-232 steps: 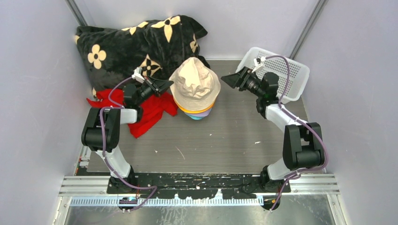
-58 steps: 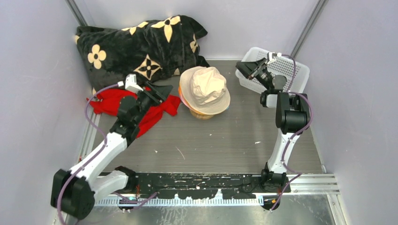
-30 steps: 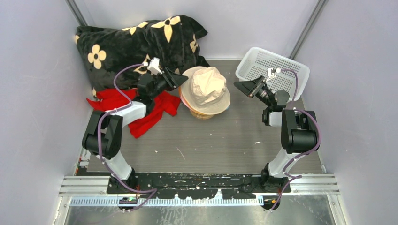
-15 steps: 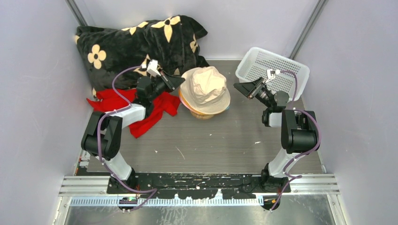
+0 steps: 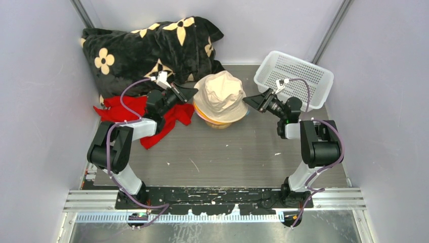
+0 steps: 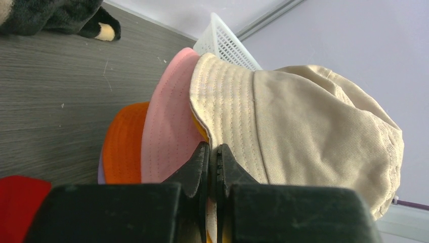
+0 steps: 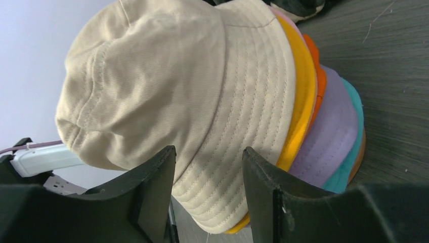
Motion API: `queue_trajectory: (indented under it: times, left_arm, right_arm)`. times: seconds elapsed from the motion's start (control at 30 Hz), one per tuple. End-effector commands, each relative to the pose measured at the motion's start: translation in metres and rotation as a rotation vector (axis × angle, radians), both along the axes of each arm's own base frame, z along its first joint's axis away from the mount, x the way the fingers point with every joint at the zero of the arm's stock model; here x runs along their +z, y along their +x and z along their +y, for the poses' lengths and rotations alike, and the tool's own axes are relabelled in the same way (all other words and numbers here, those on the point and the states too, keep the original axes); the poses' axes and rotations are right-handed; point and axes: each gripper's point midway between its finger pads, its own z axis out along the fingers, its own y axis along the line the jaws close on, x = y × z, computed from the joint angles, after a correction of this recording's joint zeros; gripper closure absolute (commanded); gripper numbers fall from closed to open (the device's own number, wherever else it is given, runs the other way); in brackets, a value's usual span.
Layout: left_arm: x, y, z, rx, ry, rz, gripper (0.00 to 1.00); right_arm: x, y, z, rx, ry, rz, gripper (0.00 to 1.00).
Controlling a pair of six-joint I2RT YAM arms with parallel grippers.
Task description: Stack the hats
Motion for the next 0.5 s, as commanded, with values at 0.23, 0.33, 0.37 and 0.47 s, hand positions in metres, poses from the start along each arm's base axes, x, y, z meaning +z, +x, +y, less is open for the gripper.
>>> queue_trajectory:
  times: [0.23,0.33,0.37,0.47]
  left_arm:
    - [-0.017,-0.006,-0.002,-0.019,-0.028,-0.001,1.00]
    - [-0.031,-0.007,-0.002,-0.016,-0.029,0.025,1.00]
    - [-0.036,-0.007,-0.001,-0.015,-0.031,0.034,1.00]
    - [-0.051,-0.008,0.000,-0.012,-0.037,0.057,1.00]
  right_arm:
    - [0.000,0.014,0.024,-0.008,-0.136,-0.062,0.44]
    - [-0.005,0.017,0.027,-0.005,-0.135,-0.053,0.44]
    - [-0.006,0.018,0.028,-0.003,-0.136,-0.051,0.44]
    - [-0.010,0.019,0.030,0.000,-0.138,-0.044,0.44]
